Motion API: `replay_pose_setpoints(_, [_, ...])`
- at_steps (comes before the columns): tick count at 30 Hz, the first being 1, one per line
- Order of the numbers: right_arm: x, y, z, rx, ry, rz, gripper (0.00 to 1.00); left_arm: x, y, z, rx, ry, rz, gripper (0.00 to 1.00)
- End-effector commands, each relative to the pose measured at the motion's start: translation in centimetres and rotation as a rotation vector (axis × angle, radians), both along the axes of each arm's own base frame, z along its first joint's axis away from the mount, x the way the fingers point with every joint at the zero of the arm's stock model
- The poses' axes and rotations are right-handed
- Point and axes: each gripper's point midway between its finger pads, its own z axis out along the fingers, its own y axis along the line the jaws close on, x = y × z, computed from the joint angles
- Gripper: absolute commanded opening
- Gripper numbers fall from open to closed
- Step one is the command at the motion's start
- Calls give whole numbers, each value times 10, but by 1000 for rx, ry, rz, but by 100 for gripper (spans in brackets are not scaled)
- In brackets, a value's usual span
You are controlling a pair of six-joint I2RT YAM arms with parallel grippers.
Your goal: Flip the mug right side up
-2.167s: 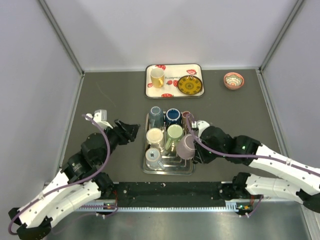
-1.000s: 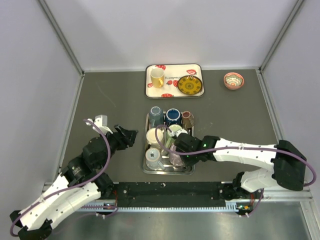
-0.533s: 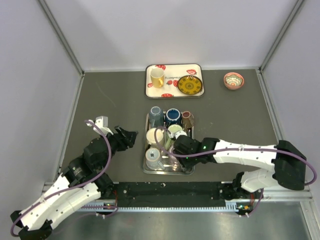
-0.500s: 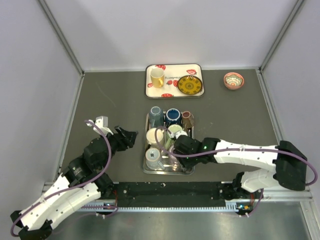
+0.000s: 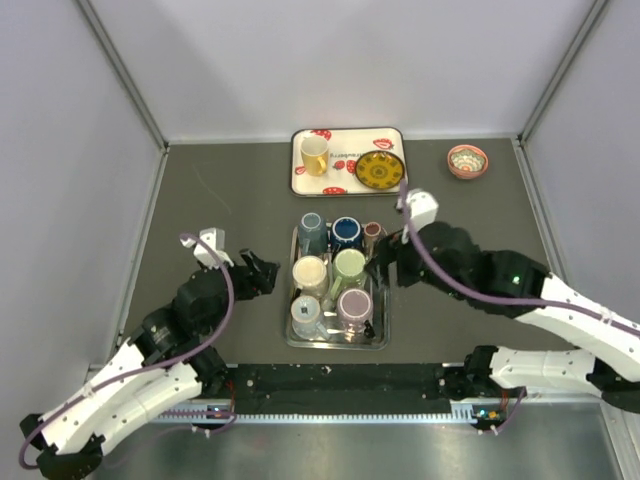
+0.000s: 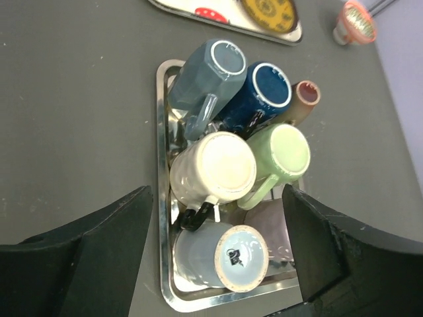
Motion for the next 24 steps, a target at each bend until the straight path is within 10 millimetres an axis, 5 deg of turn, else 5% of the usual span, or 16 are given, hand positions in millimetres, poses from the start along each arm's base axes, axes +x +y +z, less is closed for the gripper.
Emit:
replay_pose_setpoints(1, [44,-73,4,-71,-73,-273,78,8,-2,0,112,60,10,90])
replay_pose_setpoints(4, [65,-118,-1,-20,-75,-456,79,11,-3,-4,166,131,31,98])
replay_pose_setpoints(7, [72,-141,-11,66,-66,-560,80,15,-12,2,167,149,14,99])
replay_pose_setpoints(13, [69,-145,-44,124,-61,-600,82,22,-7,6,61,183,142,99])
replay_pose_setpoints(18, [63,-145,-41,185,-115,-567,89,24,2,18,22,202,226,99])
replay_pose_setpoints(20, [64,-148,-41,214,-129,-591,99,26,-3,28,80,139,150,99])
replay_pose_setpoints(23, [61,-150,-36,284,-168,-600,99,17,-14,28,116,73,0,99])
replay_pose_setpoints(24, [62,-150,-34,301,-181,-603,99,16,-17,43,69,-4,-33,99])
